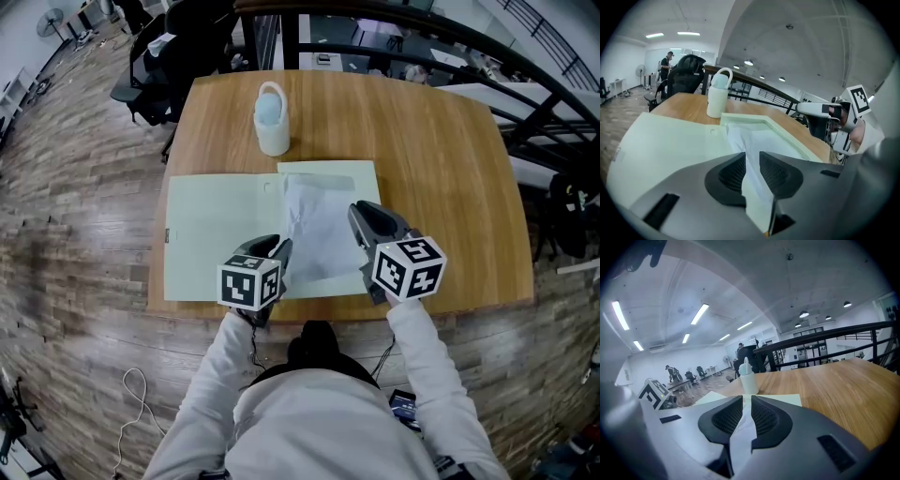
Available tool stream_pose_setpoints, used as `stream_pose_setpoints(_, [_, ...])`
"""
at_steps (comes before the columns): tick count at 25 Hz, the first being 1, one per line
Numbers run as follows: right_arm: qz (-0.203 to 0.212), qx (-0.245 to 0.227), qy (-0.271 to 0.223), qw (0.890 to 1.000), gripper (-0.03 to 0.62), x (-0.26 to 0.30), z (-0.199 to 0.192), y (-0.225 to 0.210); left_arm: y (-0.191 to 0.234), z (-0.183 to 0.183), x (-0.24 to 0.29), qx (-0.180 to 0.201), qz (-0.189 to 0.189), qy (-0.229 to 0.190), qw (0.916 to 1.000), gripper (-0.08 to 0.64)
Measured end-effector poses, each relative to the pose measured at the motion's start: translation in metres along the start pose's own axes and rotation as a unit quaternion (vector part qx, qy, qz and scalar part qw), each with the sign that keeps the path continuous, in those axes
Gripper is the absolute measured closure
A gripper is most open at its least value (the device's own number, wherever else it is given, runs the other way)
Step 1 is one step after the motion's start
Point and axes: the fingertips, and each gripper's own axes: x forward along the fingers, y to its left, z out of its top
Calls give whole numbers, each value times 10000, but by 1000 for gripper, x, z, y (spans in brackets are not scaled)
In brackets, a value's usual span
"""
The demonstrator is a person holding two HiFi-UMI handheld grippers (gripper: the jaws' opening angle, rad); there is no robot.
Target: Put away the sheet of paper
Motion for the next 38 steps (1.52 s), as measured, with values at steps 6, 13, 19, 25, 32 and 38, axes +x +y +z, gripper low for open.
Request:
stream_pose_setpoints(6, [-66,61,-45,9999,512,-12,-9,8,7,35,-24,562,495,-656,9950,509])
stream_pose_setpoints(13, [-90,188,-149,9997,518,-29,-16,15,-5,69,-58,1042,616,-1403,9827,523])
stream_pose_setpoints(19, [-157,73,-296,9994,525,-47,-15,21,-11,85,-88,1210,688,-1946,9710,534])
stream_pose_setpoints(25, [-217,-171,-445,9986,543,-65,-12,32,-16,85,-113,1308,778,-2205,9634,540])
stream_pose_setpoints(32, [-384,-543,-625,9958,565,-82,-11,45,-22,75,-129,1248,717,-2267,9633,540])
stream_pose_setpoints(38, [-596,-533,-792,9936,566,-98,-11,47,-33,66,-140,1226,623,-2369,9617,540])
